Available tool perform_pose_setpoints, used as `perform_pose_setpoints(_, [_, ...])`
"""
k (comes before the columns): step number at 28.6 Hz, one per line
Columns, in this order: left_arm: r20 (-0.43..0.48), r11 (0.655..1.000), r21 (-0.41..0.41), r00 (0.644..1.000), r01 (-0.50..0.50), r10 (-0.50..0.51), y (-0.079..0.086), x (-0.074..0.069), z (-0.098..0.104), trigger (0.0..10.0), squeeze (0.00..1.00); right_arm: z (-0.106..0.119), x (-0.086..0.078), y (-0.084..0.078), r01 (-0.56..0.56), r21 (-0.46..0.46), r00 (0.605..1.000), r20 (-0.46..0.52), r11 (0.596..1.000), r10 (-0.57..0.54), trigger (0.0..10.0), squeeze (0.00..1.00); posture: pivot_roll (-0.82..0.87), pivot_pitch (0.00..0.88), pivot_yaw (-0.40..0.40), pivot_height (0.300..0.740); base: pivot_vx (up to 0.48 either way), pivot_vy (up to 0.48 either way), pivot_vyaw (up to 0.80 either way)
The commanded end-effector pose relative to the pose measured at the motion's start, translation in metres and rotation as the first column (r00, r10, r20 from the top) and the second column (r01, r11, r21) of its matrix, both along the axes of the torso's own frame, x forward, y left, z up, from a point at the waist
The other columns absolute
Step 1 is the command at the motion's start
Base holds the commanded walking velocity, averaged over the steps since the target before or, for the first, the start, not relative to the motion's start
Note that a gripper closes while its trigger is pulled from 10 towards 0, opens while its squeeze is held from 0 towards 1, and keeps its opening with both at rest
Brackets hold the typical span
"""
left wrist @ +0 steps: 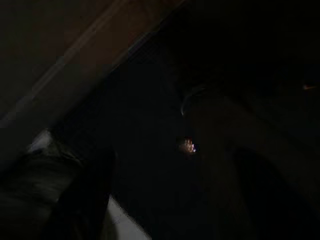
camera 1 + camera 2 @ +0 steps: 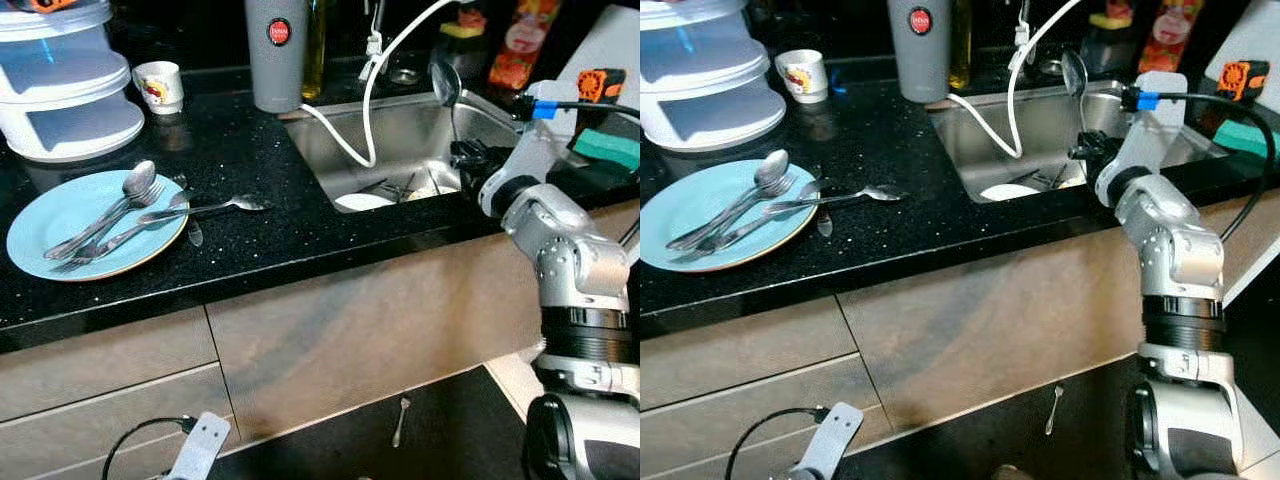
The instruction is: Kitchen organization
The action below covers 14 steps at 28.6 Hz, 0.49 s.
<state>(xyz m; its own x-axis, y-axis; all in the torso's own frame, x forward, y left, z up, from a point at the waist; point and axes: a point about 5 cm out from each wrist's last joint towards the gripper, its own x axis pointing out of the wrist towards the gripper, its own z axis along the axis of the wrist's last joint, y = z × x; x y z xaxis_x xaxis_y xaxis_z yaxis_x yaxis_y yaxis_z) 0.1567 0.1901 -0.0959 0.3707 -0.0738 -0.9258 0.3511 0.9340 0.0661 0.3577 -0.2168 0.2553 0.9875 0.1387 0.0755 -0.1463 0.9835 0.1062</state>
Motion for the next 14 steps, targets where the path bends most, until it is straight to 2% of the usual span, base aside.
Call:
perform_pose_setpoints(1, [-0.026,1.000,-0.001,1.000,-0.012,0.012,0.0002,-0.0074,-0.0029,10.0,0.00,0.0000,0.0012,0.0087,-0.033,-0.008,0.999,0.006,0.999,0.033,10.0,0.00,-0.02,0.000,-0.045,0.740,0.000,-0.345,0.00])
perform_pose_setpoints(4, [-0.026,1.000,-0.002,1.000,-0.012,0.012,0.0000,-0.0074,-0.0029,10.0,0.00,-0.0005,0.0015,0.0097,-0.035,-0.015,0.999,0.004,0.999,0.035,10.0,0.00,-0.02,0.000,-0.045,0.740,0.000,-0.425,0.00])
perform_pose_setpoints(7, [-0.024,1.000,-0.008,1.000,-0.020,0.020,-0.0005,-0.0072,-0.0029,10.0,0.00,-0.0021,0.0021,0.0133,-0.046,-0.061,0.999,-0.003,0.997,0.046,10.0,0.00,-0.02,0.000,-0.047,0.740,0.000,-0.463,0.00])
perform_pose_setpoints(14, [-0.022,1.000,-0.008,0.999,-0.027,0.027,-0.0006,-0.0071,-0.0029,10.0,0.00,-0.0022,0.0032,0.0165,-0.052,-0.076,0.999,-0.001,0.996,0.052,10.0,0.00,-0.01,0.000,-0.051,0.740,0.000,-0.464,0.00])
